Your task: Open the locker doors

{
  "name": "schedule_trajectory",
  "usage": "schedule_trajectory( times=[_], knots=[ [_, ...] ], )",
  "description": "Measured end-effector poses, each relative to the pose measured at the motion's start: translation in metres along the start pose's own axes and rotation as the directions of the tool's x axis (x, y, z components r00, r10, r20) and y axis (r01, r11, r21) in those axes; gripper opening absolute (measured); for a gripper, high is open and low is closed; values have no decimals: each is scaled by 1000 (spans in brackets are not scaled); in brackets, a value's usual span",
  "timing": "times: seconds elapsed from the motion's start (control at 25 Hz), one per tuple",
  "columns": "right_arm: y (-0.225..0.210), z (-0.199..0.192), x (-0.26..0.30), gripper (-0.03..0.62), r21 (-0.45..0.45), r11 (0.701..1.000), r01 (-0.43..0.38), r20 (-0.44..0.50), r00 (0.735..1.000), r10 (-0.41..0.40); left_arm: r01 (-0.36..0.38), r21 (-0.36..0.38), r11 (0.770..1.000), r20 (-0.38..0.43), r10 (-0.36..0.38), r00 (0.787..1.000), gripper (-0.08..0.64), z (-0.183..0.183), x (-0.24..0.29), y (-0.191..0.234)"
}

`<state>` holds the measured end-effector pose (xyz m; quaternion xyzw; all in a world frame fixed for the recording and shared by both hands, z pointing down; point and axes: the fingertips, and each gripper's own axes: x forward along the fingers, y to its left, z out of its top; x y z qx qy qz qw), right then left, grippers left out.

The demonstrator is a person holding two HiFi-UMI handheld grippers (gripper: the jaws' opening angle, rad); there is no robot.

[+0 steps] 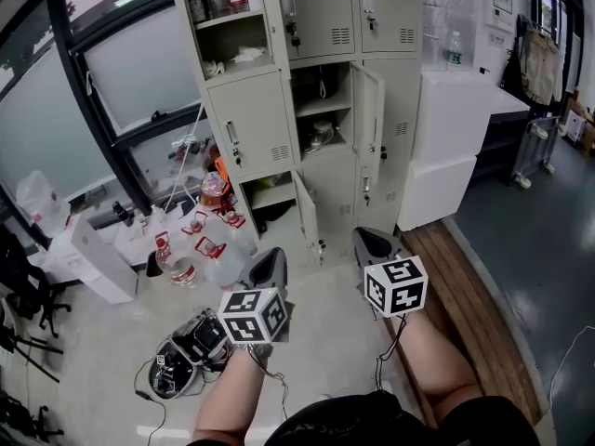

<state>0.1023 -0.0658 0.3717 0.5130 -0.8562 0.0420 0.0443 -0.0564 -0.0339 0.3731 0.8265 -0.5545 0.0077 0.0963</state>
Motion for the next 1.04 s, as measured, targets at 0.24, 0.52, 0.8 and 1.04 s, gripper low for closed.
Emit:
schedule_trajectory(
  times=[0.24,0.52,0.8,1.04],
  knots=[
    [2,-1,2,0,-1,1000,-3,-3,1000,3,-1,-2,1000,0,1,1000,-2,0,0,3],
    [5,-1,4,0,-5,1000,-7,1,1000,7,-5,-3,1000,1,5,1000,-2,-1,-2,6],
    [6,1,5,0,-8,1000,-7,-1,1000,7,-4,-3,1000,-1,4,1000,-2,0,-2,6],
    [5,1,3,0,-9,1000,-9,0,1000,9,-2,0,1000,-4,2,1000,-2,-1,-1,3]
  ],
)
